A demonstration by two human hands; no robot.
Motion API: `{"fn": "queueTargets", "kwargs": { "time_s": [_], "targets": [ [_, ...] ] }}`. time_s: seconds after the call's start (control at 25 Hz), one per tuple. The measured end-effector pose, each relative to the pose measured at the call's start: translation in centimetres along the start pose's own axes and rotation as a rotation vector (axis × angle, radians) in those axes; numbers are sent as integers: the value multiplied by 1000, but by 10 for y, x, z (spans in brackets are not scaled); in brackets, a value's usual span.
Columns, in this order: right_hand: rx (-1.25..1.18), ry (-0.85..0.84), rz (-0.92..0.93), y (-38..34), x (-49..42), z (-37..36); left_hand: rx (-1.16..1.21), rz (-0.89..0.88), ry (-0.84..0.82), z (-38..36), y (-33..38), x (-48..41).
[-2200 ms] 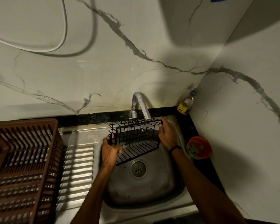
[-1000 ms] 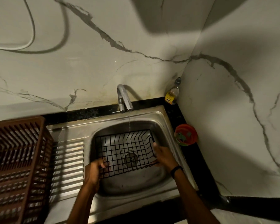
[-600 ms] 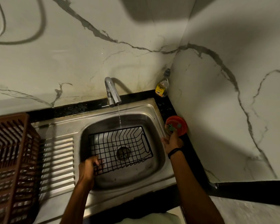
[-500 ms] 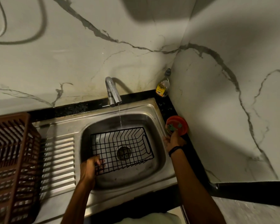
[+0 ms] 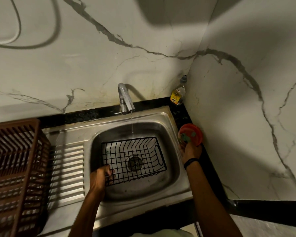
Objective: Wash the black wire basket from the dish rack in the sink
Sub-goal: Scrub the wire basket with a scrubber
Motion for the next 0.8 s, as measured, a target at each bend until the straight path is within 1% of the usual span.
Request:
{"fn": "queueTargets", "kwargs": {
  "time_s": [0.12, 0.2, 0.36, 0.4, 0.52, 0.64, 0.8],
  "targets": [
    [88, -73, 74, -6, 14, -9, -5, -5, -2, -1, 1, 2],
    [159, -168, 114, -4, 25, -22, -3, 3, -1, -2, 0, 0],
    [391, -397, 254, -2, 63, -62, 0, 35, 5, -3, -7, -4],
    [429, -460, 266, 1, 71, -74, 5, 41, 7, -3, -7, -5],
    [585, -608, 218, 24, 87, -110, 21, 45, 15, -2, -8, -5],
    [760, -658, 274, 44, 91, -137, 31, 51, 8, -2, -9, -6],
    [815, -693, 335, 55, 98, -160, 41, 71, -3, 0, -10, -11]
  ]
}}
Point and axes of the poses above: each hand's wrist, its own x-axis away from the middle knuckle, its own z-axis out of the back of the hand, y = z × x, the point moved 6 cm from there along -x, towards the middle knuckle, and after that the axes turned 7 degrees about z, right-handed, at the moved point
